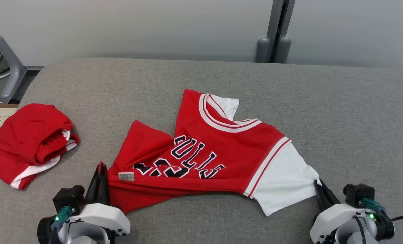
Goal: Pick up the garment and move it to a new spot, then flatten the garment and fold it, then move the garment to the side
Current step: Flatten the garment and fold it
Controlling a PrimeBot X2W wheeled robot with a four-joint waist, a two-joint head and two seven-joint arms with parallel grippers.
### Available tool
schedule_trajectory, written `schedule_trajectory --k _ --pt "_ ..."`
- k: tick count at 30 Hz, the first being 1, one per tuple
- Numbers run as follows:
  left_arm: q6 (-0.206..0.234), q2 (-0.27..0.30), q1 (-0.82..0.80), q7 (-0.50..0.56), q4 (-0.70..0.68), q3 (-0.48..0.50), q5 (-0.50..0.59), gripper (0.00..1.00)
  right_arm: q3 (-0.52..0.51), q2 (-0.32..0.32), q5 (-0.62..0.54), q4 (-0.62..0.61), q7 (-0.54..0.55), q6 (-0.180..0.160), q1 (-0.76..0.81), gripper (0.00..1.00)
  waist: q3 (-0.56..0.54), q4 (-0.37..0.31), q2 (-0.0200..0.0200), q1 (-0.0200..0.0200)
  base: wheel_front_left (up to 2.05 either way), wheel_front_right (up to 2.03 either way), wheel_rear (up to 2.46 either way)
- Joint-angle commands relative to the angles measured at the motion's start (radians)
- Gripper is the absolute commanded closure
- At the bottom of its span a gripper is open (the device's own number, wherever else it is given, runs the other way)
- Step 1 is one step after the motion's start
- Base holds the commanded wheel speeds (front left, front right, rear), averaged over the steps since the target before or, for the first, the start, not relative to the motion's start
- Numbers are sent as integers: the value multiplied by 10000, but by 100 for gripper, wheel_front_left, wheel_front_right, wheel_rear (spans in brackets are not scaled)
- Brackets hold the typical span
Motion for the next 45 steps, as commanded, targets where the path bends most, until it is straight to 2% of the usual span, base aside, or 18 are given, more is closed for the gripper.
schedule_trajectory --k 1,7,12,16,21,27,31,34,40,45 --pt "41 53 -33 -23 -122 86 43 100 6 -56 129 -253 -1 -2 -15 100 -37 -53 0 0 0 0 0" --pt "-143 54 -396 -23 -882 528 422 100 -514 -59 1225 -2318 -3 -2 -418 100 -356 -428 0 0 0 0 0" --pt "-495 339 -1201 -23 -1631 881 910 100 -639 -256 2036 -4109 -1 -2 -1291 100 -691 -921 0 0 0 0 0" --pt "-809 753 -2182 -21 -2042 907 1235 100 -531 -715 2407 -5323 0 -2 -2235 100 -852 -1241 0 0 0 0 0" --pt "-1074 1261 -3591 194 -2485 1057 1060 100 -410 -1287 2832 -6290 0 -2 -3468 100 -865 -1518 0 0 0 0 0" --pt "-962 1866 -4646 1018 -2682 1179 1265 100 -364 -1762 2911 -6325 377 -4 -4577 100 -326 -1665 0 0 0 0 0" --pt "-942 2138 -5402 1618 -2296 1040 1411 100 -436 -1875 2765 -5875 674 -4 -5394 100 634 -1623 0 0 0 0 0" --pt "-992 2186 -6265 1647 -1855 880 1514 100 -429 -1891 2517 -5327 751 -4 -6231 100 1650 -1554 0 0 0 0 0" --pt "-823 2202 -9011 746 -614 527 1943 100 -745 -1945 1616 -3902 238 -4 -8822 100 3352 -1430 0 0 0 0 0" --pt "-599 2147 -10817 92 262 664 1937 100 -1253 -1979 894 -3160 -23 -7 -10529 100 3777 -1362 0 0 0 0 0"
